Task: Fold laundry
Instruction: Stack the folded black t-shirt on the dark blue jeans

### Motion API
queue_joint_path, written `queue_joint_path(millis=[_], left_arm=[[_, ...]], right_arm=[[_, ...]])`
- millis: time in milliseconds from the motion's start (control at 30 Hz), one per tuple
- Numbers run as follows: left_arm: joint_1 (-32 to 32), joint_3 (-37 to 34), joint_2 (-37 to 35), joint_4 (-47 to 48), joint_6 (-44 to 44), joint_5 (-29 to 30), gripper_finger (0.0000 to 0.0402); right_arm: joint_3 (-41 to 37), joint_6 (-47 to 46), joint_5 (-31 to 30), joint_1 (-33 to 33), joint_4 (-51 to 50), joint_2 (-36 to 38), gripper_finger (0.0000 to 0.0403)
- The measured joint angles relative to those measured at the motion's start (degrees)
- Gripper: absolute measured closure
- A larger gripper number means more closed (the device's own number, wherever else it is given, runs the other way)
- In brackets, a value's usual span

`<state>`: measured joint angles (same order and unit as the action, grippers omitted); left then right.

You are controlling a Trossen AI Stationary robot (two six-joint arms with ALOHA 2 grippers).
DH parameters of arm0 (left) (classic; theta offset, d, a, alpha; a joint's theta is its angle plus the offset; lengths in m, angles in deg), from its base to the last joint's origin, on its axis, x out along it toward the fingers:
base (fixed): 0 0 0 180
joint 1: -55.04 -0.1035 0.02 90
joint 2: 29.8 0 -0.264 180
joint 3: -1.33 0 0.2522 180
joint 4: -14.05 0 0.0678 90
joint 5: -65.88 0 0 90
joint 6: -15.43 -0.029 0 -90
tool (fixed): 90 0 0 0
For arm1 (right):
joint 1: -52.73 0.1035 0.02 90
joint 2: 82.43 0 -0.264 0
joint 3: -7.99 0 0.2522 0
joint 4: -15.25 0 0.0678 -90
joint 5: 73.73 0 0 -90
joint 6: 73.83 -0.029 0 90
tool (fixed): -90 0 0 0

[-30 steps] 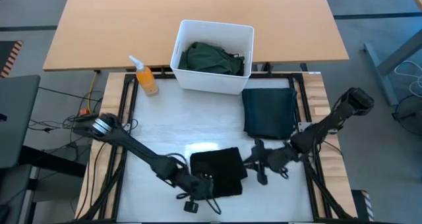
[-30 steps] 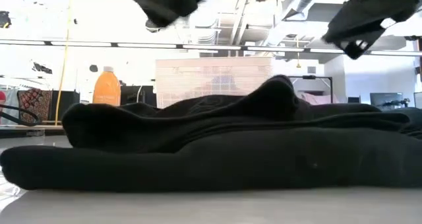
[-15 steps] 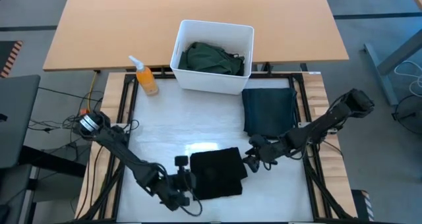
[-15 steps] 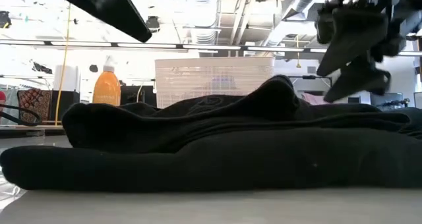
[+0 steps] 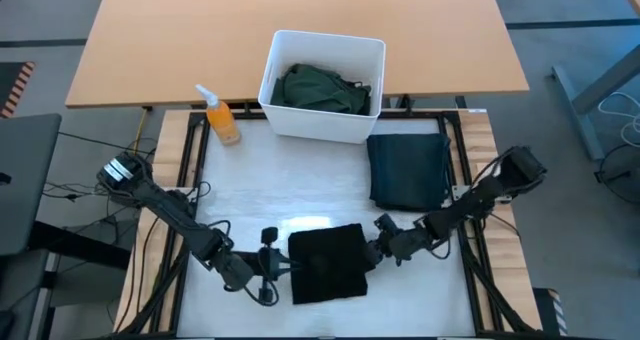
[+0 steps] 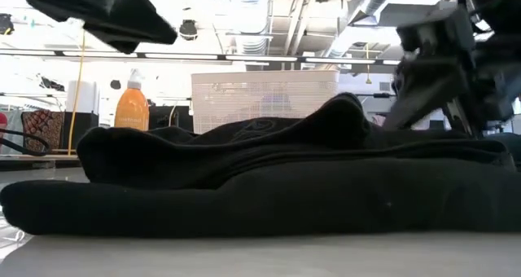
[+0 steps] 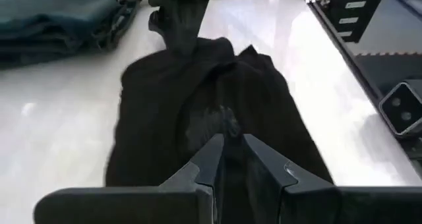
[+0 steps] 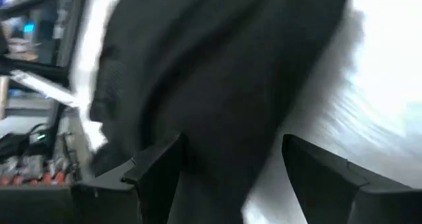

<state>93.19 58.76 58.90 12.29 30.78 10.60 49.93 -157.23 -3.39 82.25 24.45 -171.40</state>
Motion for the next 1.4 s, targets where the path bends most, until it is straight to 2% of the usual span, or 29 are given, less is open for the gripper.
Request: queue_joint_path(millis=[133,333,500,600,700,833,867,1000,1133,1300,1400], left_arm=[[1.02,-3.06,-0.23,1.04,6.38,-0.39,0.0359],[3.69,-10.22,2.61,-0.04,25.70,-0.82,0.0359],[4.20,-12.25,8.63,-10.45,28.39,0.02,0.0359],[3.37,-12.25,11.86,-16.02,26.35,-1.40,0.0359],[2.34,-12.14,14.01,-19.39,25.85,-4.62,0.0359],[1.94,-11.84,14.70,-19.39,25.25,-6.72,0.0359],[1.92,-11.86,14.63,-19.58,24.56,-7.00,0.0359],[2.31,-11.87,13.39,-19.86,22.18,-7.31,0.0359],[2.38,-11.97,11.75,-19.63,20.09,-7.55,0.0359],[2.34,-11.97,11.44,-19.80,18.49,-5.31,0.0359],[2.34,-11.97,11.42,-19.80,18.43,-4.29,0.0359]], right_arm=[[2.22,-5.11,-1.16,1.61,1.91,-5.95,0.0114],[6.38,-4.94,-2.87,3.13,8.65,-13.34,0.0115],[11.29,-3.11,-2.78,3.02,8.50,-17.97,0.0126],[13.59,-0.70,-1.62,2.52,7.72,-19.82,0.0159],[14.39,2.72,-0.63,1.67,7.02,-19.86,0.0227],[14.37,9.97,1.21,-0.30,3.10,-16.49,0.0352],[14.23,12.28,2.61,-1.05,1.11,-15.04,0.0368],[14.06,18.63,9.86,-4.80,-7.92,-7.23,0.0369],[14.10,24.91,13.71,-8.06,-19.18,2.13,0.0369],[14.10,31.34,13.86,-12.24,-32.31,14.14,0.0369],[14.10,35.22,12.59,-14.22,-36.76,20.74,0.0369]])
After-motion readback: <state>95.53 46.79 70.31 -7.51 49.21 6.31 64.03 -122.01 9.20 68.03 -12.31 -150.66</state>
